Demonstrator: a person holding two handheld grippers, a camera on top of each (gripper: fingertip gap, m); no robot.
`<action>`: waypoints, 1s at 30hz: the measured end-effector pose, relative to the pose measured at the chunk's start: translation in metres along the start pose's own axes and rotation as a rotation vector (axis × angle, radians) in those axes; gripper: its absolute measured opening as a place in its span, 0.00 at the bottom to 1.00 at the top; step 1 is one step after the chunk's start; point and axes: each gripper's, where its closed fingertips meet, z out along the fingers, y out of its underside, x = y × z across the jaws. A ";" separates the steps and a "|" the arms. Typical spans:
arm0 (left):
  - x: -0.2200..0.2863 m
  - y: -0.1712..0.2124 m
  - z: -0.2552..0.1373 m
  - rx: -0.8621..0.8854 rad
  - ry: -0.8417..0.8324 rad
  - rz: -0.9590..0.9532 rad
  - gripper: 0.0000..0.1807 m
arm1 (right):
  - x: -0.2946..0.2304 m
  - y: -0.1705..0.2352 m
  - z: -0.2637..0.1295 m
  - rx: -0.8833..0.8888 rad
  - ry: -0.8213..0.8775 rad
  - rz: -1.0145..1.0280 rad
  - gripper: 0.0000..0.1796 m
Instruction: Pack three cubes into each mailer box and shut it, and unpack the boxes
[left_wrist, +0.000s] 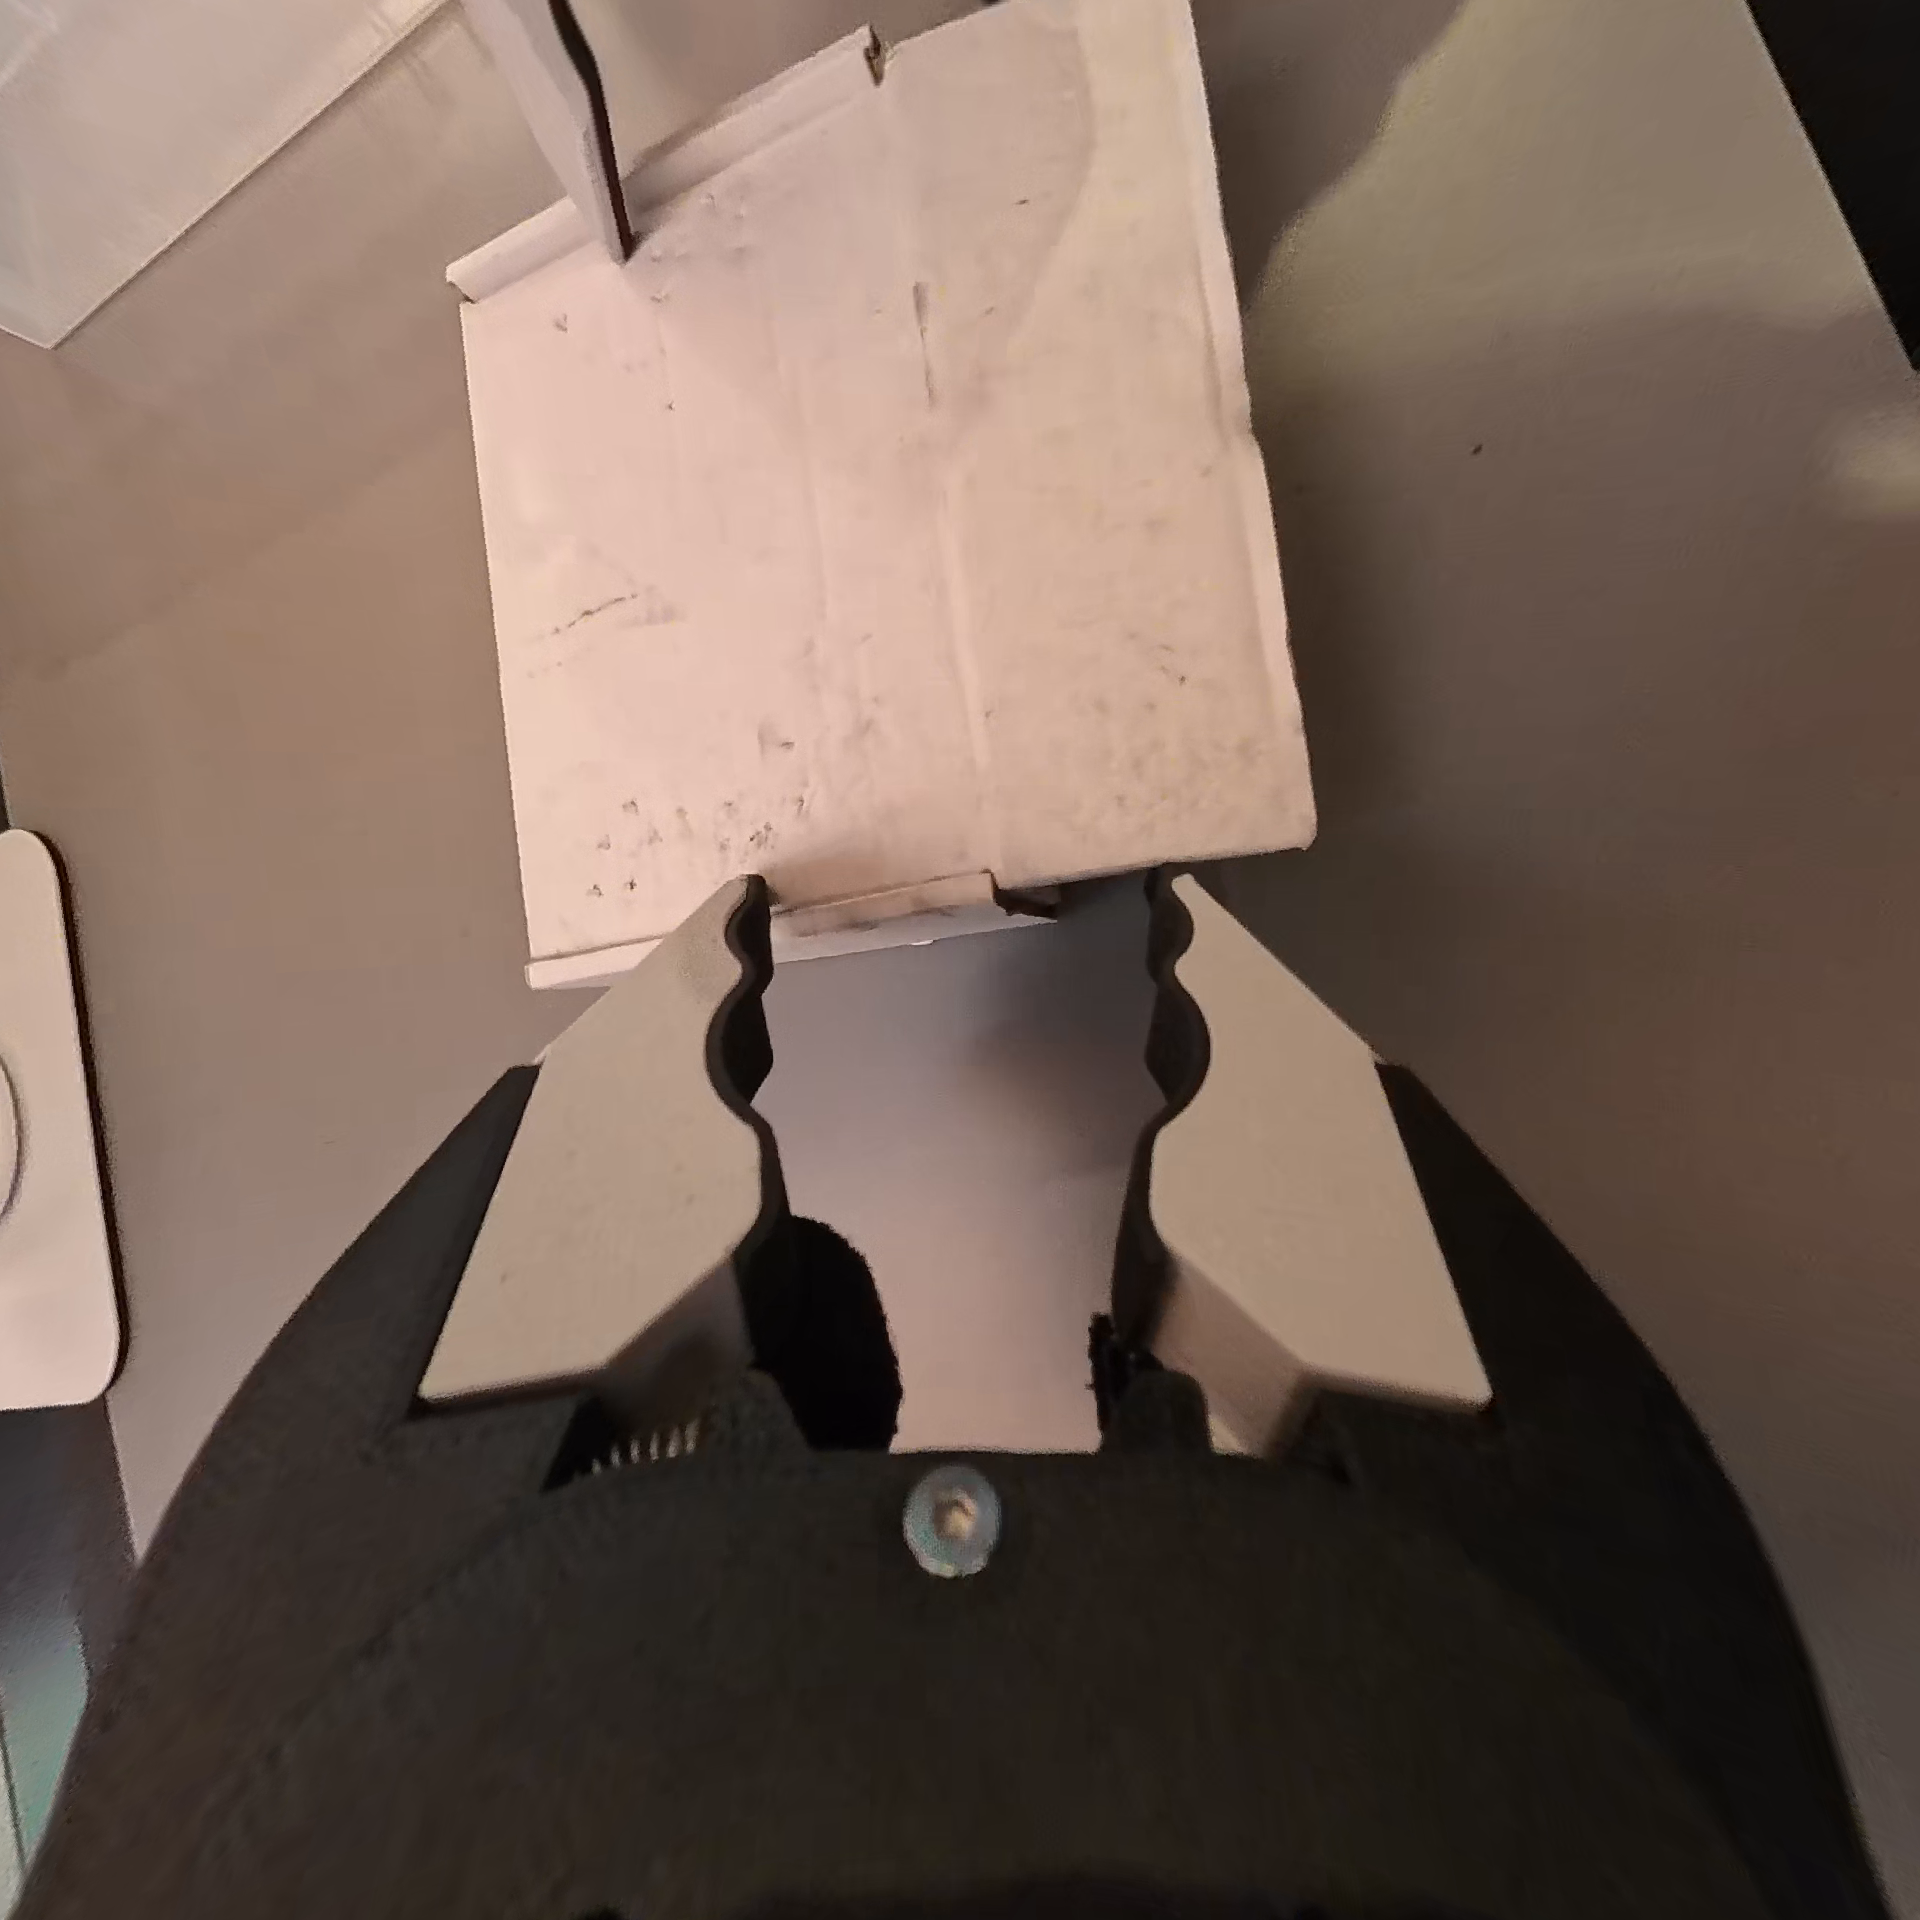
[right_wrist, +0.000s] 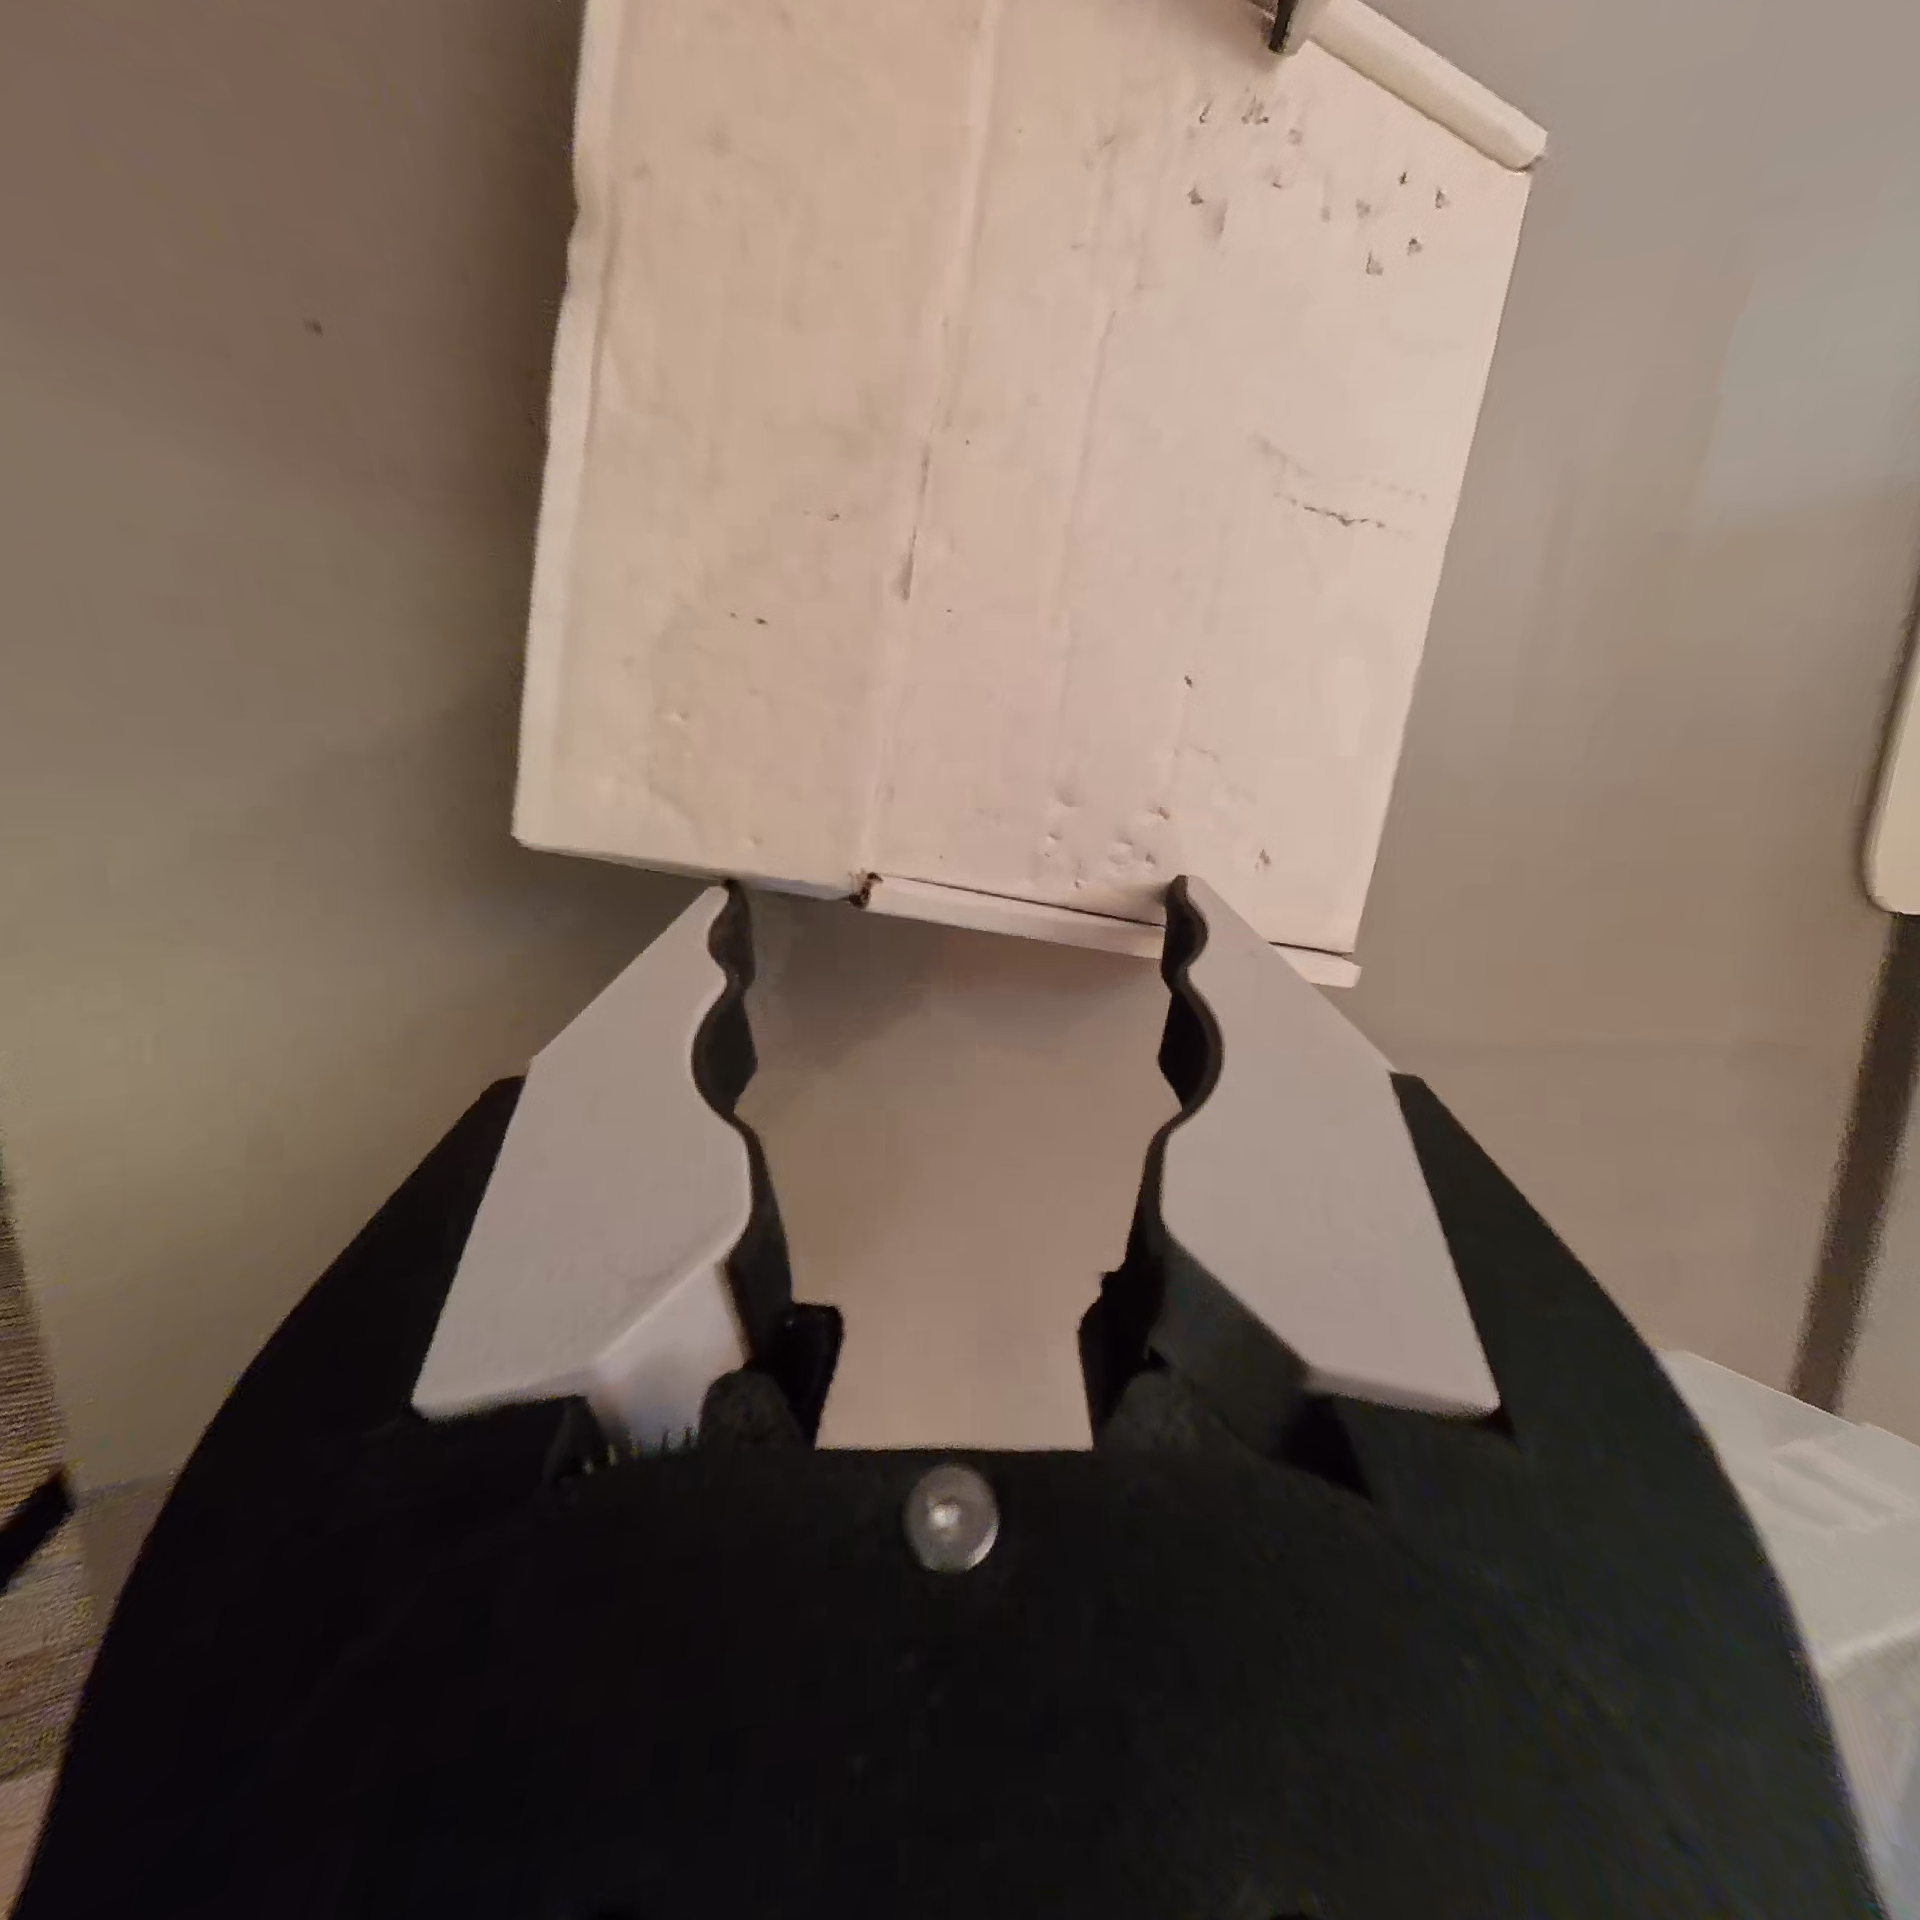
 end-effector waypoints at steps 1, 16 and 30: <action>0.000 0.000 0.000 -0.004 0.000 0.002 0.40 | -0.002 -0.001 -0.001 0.014 -0.042 0.023 0.46; -0.001 0.001 0.002 -0.019 -0.053 0.033 0.39 | 0.002 -0.002 -0.001 0.002 -0.005 0.029 0.42; 0.003 -0.001 0.005 -0.043 -0.153 0.004 0.38 | 0.006 0.003 0.002 -0.048 0.049 -0.053 0.40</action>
